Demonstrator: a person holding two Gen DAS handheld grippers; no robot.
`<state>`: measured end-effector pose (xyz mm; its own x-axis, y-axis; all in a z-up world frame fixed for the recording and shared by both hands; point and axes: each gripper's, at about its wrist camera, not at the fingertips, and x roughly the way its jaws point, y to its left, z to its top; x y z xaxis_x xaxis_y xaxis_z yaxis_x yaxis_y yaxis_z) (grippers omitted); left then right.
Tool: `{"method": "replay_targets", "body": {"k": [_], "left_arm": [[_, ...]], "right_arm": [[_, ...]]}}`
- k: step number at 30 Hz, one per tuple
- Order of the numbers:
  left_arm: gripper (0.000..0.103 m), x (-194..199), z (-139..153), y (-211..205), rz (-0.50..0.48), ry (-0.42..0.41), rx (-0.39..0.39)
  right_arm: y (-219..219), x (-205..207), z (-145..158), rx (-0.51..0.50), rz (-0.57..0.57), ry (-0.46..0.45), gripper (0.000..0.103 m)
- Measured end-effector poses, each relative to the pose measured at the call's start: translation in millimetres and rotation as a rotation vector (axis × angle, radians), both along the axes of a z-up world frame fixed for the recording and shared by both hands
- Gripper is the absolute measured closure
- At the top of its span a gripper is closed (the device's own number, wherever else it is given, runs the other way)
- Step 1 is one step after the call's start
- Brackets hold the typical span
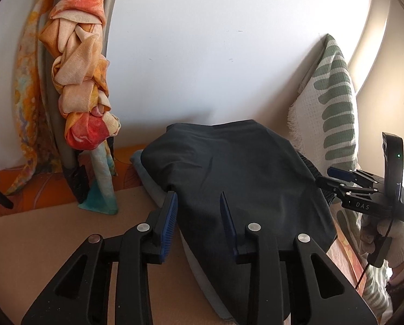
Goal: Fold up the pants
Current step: 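Carry the black pants with both grippers onto the folded blue jeans, then open both grippers and release the pants on the jeans, then withdraw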
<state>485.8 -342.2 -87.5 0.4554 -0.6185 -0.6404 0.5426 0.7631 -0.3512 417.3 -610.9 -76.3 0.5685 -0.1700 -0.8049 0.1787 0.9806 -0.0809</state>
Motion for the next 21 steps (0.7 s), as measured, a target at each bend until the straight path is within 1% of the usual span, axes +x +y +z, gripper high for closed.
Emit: {"method": "replay_targets", "body": {"k": [1,2,3,4,6,11,16,18,21], "left_arm": [[0.057,-7,3,3,-0.009,-0.005,-0.009],[0.054,-14,6,5,-0.016,-0.015,-0.011],[0.054,-22,11,5,-0.025,-0.025,-0.008],[0.054,-29,15,7,-0.035,-0.034,-0.006],[0.050,-44,25,5,-0.047,-0.041,0.001],[0.042,-82,56,16,-0.046,-0.056,-0.027],[0.035,-120,88,32,-0.048,-0.109,-0.046],[0.031,-135,98,39,-0.047,-0.123,-0.054],[0.028,-157,108,53,-0.036,-0.133,-0.065]], "right_arm": [[1,-4,6,0.007,-0.005,-0.009,0.036],[4,-9,11,0.007,-0.007,-0.017,0.031],[8,-15,17,-0.003,-0.011,-0.025,0.026],[12,-23,25,-0.014,-0.015,-0.035,0.024],[21,-36,38,-0.024,-0.015,-0.058,0.018],[48,-69,71,-0.017,-0.010,-0.106,0.014],[81,-108,103,-0.052,-0.015,-0.157,0.008],[90,-121,112,-0.053,-0.016,-0.180,0.006],[105,-141,126,-0.042,-0.017,-0.208,0.005]]}}
